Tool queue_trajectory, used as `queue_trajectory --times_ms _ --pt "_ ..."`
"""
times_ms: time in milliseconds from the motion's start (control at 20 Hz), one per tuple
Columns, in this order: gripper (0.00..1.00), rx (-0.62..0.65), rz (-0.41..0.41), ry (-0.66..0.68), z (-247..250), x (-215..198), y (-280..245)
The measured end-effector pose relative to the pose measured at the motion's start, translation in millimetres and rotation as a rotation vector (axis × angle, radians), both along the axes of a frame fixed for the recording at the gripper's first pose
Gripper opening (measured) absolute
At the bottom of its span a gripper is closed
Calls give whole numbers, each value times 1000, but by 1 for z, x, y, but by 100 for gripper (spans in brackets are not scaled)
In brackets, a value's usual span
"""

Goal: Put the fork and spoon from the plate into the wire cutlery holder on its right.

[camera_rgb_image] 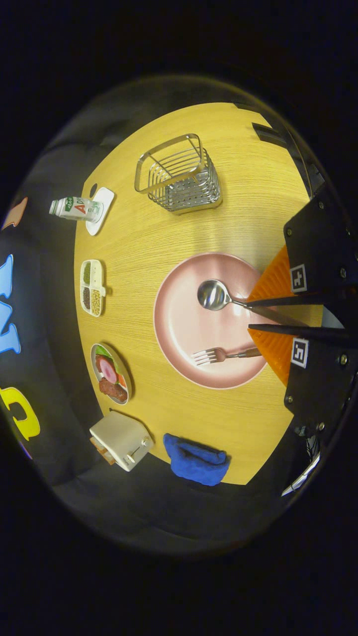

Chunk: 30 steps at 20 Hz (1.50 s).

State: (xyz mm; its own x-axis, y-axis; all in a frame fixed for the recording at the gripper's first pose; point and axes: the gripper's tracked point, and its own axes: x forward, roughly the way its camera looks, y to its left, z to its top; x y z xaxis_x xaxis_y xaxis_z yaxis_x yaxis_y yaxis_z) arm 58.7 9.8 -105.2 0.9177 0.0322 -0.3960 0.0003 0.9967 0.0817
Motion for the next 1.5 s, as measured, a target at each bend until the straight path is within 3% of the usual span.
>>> queue_trajectory --times_ms 350,1200,1350,1450,1500 --pt "19 13 -26 89 -20 13 0" --pt "19 5 -80 148 -33 30 -6" --pt "16 0 -93 153 -35 26 -7" --pt "4 10 -86 152 -35 28 -7" --pt "4 27 -82 144 -34 28 -5"
